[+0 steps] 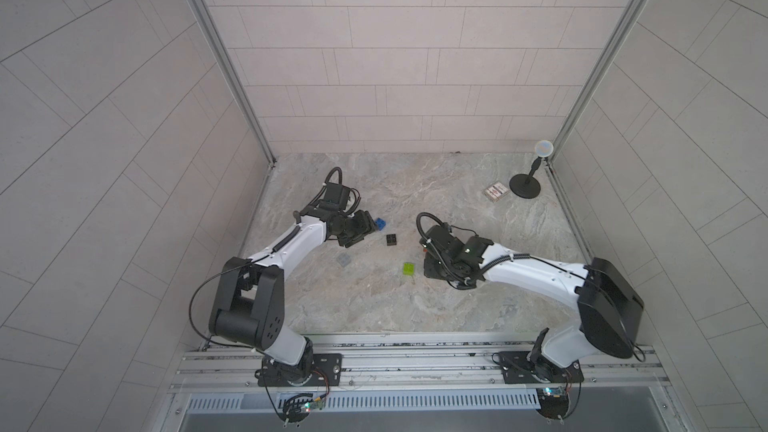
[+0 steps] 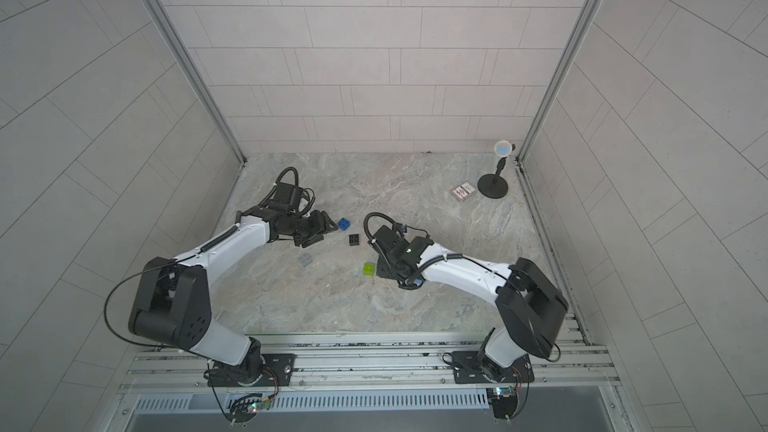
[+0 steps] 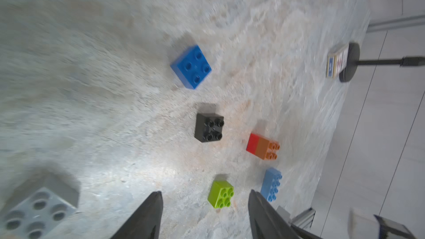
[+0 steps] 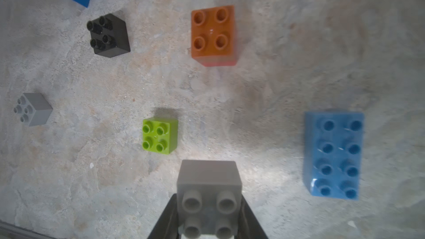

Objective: Assemble the letter h with lego
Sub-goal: Assemble the lego brick with the lego brick.

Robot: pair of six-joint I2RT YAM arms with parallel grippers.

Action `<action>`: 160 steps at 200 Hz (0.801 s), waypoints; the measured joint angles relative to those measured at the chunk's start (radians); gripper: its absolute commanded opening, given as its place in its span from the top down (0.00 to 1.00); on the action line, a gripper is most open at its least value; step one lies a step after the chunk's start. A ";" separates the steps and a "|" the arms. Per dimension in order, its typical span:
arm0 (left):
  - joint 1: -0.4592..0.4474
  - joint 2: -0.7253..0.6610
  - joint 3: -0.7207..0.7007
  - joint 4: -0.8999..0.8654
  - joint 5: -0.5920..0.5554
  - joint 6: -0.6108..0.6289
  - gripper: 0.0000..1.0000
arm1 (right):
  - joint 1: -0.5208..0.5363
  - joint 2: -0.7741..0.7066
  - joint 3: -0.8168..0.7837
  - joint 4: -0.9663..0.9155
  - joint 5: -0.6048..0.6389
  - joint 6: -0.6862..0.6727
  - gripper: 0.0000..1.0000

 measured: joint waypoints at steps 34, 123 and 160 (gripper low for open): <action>0.014 -0.008 -0.005 0.002 -0.018 -0.014 0.34 | 0.044 0.180 0.159 0.010 -0.003 0.040 0.75; 0.020 -0.006 -0.005 0.002 0.002 -0.018 0.33 | 0.074 0.311 0.334 -0.099 0.049 0.069 0.70; 0.020 -0.006 -0.005 0.002 0.012 -0.018 0.33 | 0.080 0.314 0.334 -0.137 0.057 0.060 0.69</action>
